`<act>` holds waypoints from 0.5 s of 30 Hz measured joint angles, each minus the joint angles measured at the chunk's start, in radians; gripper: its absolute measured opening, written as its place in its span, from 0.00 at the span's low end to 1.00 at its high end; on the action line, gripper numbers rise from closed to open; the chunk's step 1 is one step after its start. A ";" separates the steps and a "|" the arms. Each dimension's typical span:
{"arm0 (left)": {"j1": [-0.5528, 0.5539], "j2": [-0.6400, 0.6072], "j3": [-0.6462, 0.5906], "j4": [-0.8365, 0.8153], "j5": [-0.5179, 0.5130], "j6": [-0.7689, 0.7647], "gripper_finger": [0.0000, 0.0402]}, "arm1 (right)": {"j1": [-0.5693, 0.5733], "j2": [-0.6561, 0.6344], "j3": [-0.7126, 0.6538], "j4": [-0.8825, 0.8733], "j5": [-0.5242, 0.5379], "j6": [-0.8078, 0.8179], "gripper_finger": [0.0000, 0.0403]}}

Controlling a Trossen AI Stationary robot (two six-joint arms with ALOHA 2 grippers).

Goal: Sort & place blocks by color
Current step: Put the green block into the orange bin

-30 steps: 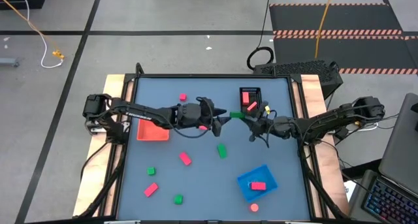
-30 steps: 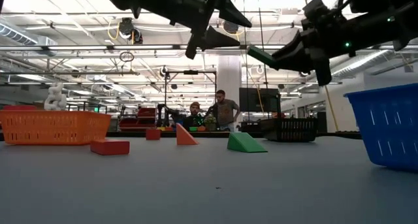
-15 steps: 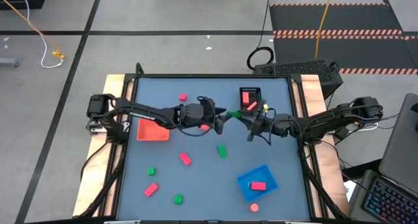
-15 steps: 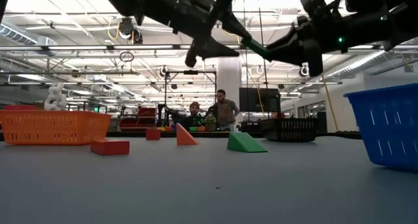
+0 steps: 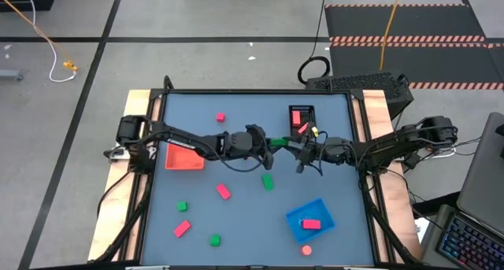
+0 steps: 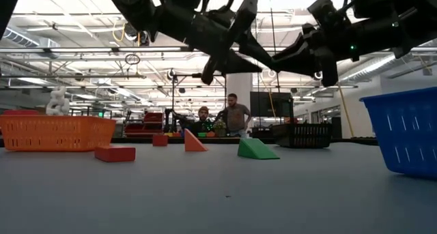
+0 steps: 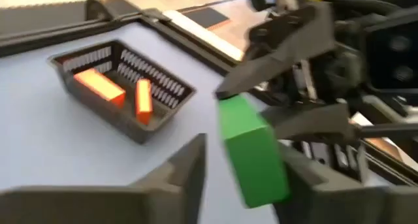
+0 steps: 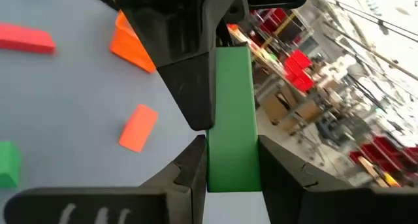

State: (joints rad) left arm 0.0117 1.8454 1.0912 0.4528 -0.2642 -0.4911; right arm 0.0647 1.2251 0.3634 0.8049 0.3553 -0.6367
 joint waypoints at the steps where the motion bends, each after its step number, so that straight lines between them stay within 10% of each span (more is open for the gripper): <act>1: 0.000 -0.004 0.000 0.003 0.010 0.021 0.23 | 0.000 0.000 0.000 0.002 -0.014 0.000 0.24; 15: 0.002 -0.014 -0.003 0.022 0.035 0.027 0.12 | 0.000 -0.003 0.002 -0.027 -0.026 -0.004 0.25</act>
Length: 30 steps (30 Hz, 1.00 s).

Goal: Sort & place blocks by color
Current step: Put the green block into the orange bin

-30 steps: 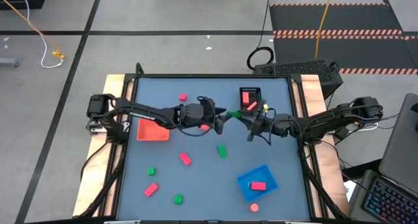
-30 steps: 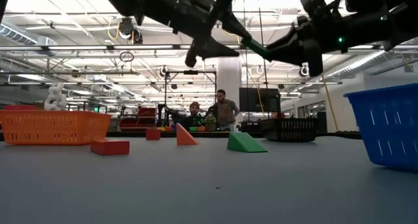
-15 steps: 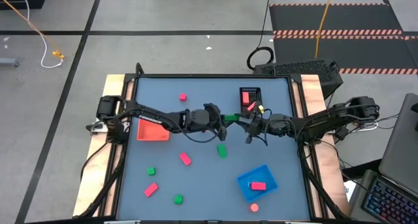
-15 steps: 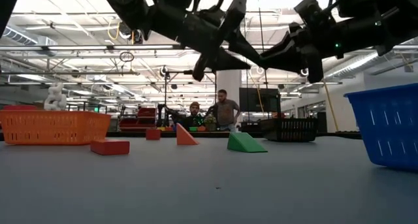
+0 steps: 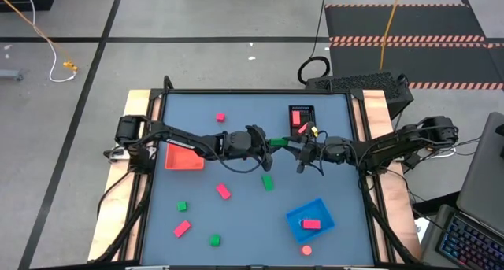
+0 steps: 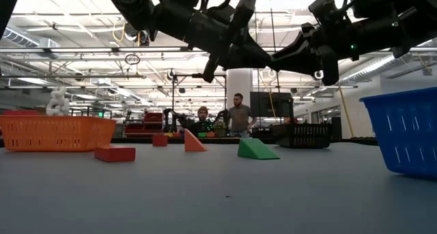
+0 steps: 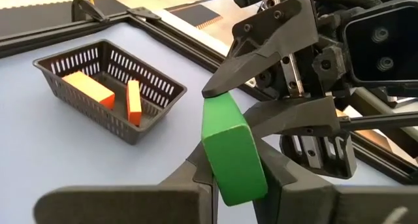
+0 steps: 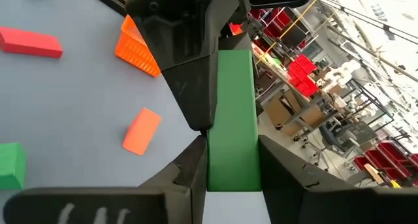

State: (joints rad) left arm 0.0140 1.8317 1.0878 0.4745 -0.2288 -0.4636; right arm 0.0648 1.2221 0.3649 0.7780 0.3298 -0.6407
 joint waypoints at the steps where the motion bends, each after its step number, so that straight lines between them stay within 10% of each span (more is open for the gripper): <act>1: -0.001 0.000 0.000 0.002 0.002 0.004 0.12 | 0.001 0.000 0.000 0.000 0.009 0.000 0.25; 15: 0.003 -0.131 0.003 -0.046 -0.008 0.113 0.12 | 0.004 0.001 -0.002 -0.026 0.208 0.027 0.48; 30: -0.083 -0.467 0.002 -0.976 -0.277 -0.113 0.12 | 0.003 -0.002 -0.049 -0.018 0.355 0.047 0.49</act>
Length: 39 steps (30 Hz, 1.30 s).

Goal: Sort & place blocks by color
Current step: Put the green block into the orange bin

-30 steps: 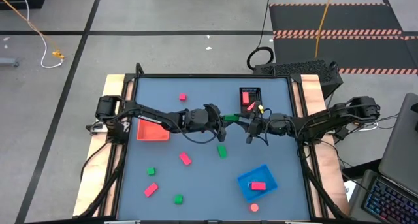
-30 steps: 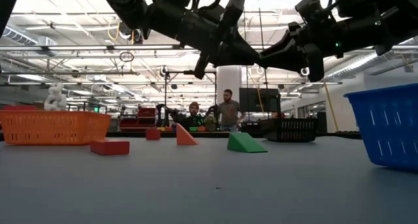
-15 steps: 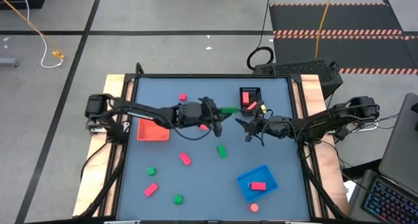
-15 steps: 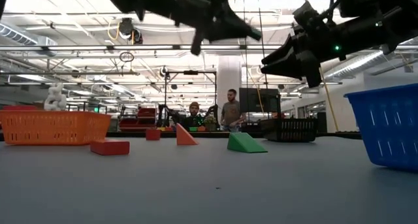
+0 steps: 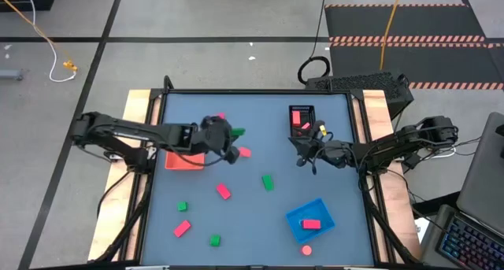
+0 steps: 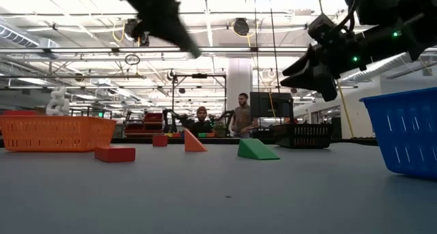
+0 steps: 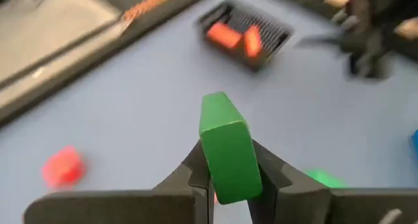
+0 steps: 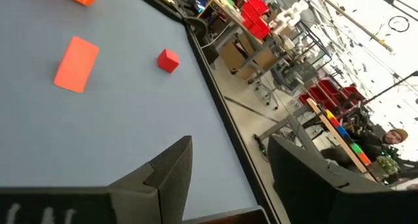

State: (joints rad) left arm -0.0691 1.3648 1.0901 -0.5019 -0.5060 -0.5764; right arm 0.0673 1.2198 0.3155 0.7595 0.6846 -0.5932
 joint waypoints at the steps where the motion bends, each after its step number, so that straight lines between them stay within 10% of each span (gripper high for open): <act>1: -0.010 -0.010 0.000 -0.058 -0.013 -0.047 0.12 | 0.000 0.000 -0.005 0.010 0.000 0.000 0.49; 19: -0.123 -0.026 0.000 -0.847 0.126 -0.711 0.12 | -0.003 0.000 -0.019 0.144 0.003 -0.092 0.49; 39: -0.120 0.006 -0.001 -0.891 0.246 -0.743 0.48 | -0.033 -0.001 -0.020 0.231 0.002 -0.021 0.49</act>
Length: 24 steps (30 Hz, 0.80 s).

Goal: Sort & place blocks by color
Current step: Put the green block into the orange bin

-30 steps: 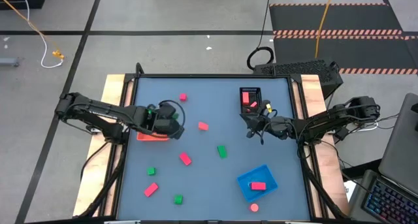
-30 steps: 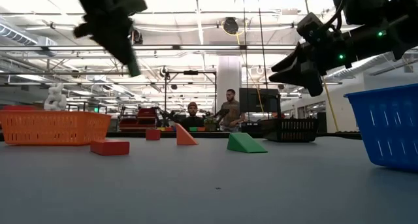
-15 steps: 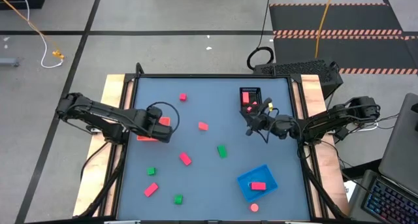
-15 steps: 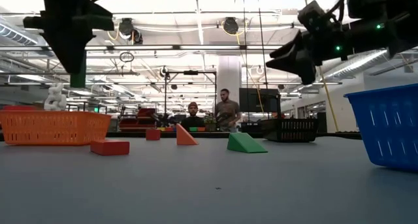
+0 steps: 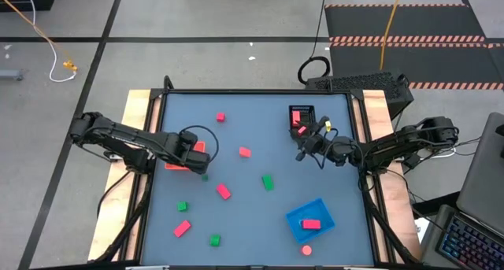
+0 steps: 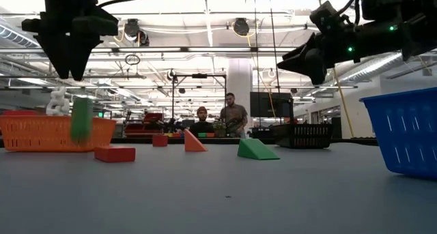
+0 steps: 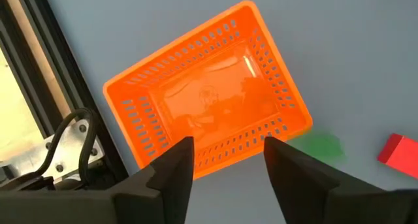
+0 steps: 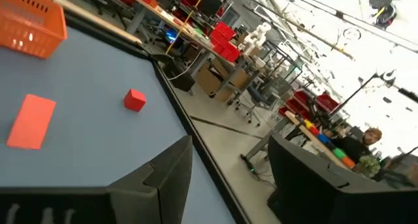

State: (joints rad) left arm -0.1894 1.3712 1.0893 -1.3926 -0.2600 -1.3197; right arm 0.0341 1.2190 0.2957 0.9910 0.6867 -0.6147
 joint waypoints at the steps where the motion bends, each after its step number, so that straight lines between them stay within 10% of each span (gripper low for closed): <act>1: 0.000 0.000 0.000 0.001 0.000 0.000 0.49 | 0.000 0.000 -0.003 0.001 -0.001 0.020 0.49; 11: 0.000 0.000 0.000 0.099 0.002 0.035 0.49 | 0.000 -0.003 -0.056 0.056 -0.002 0.054 0.49; 24: -0.014 0.000 0.000 0.646 0.000 0.549 0.48 | 0.027 -0.068 -0.113 0.061 -0.134 0.297 0.49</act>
State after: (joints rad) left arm -0.2034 1.3708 1.0893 -0.7469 -0.2602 -0.7709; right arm 0.0608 1.1510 0.1822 1.0517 0.5530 -0.3175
